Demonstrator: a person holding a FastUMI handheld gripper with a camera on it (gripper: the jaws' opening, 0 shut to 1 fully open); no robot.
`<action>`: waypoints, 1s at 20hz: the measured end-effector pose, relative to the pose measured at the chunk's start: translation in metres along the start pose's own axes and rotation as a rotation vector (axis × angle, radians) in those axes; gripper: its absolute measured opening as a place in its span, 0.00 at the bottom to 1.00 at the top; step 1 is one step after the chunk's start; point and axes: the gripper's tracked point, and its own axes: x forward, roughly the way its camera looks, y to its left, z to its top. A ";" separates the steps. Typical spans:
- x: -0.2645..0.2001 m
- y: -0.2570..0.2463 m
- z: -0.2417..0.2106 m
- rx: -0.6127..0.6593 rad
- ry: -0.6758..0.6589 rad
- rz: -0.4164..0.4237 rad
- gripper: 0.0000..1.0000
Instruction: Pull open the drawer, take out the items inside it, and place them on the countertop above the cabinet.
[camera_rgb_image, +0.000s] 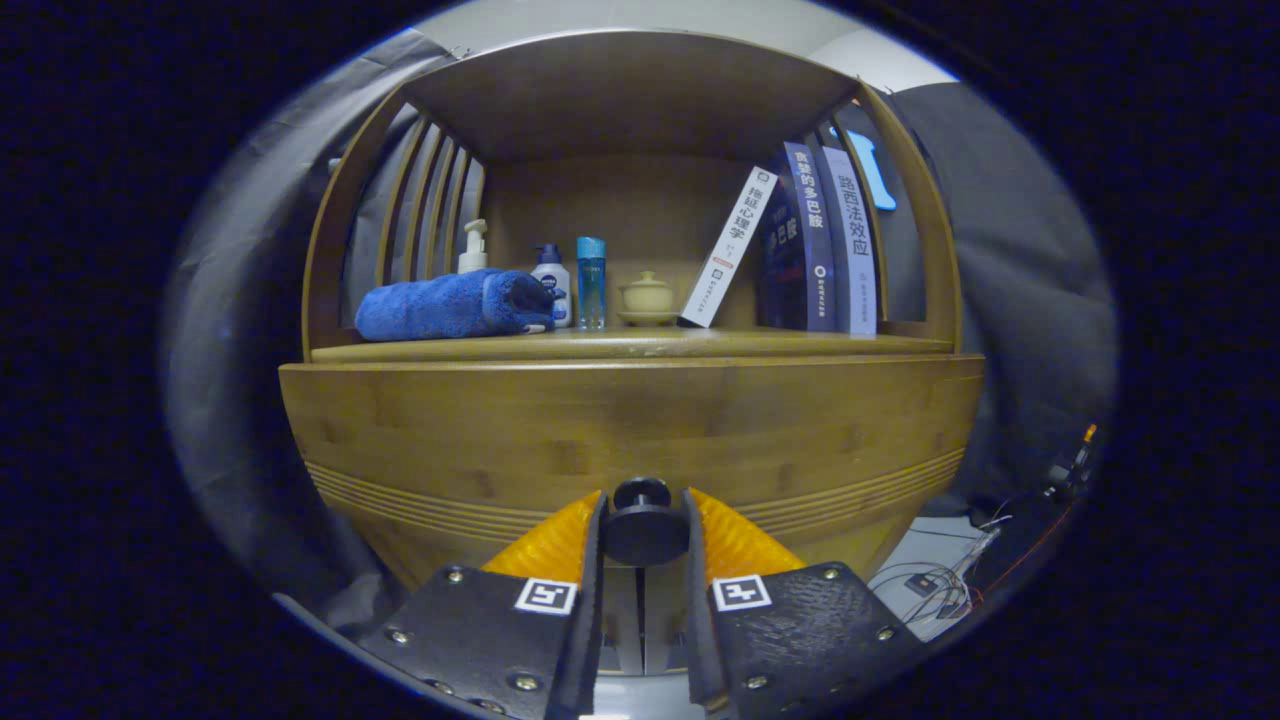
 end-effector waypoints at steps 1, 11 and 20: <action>-0.008 0.000 0.000 0.001 0.004 0.007 0.35; -0.094 -0.008 -0.017 0.014 0.041 0.019 0.35; -0.138 -0.006 -0.026 0.052 0.072 0.036 0.35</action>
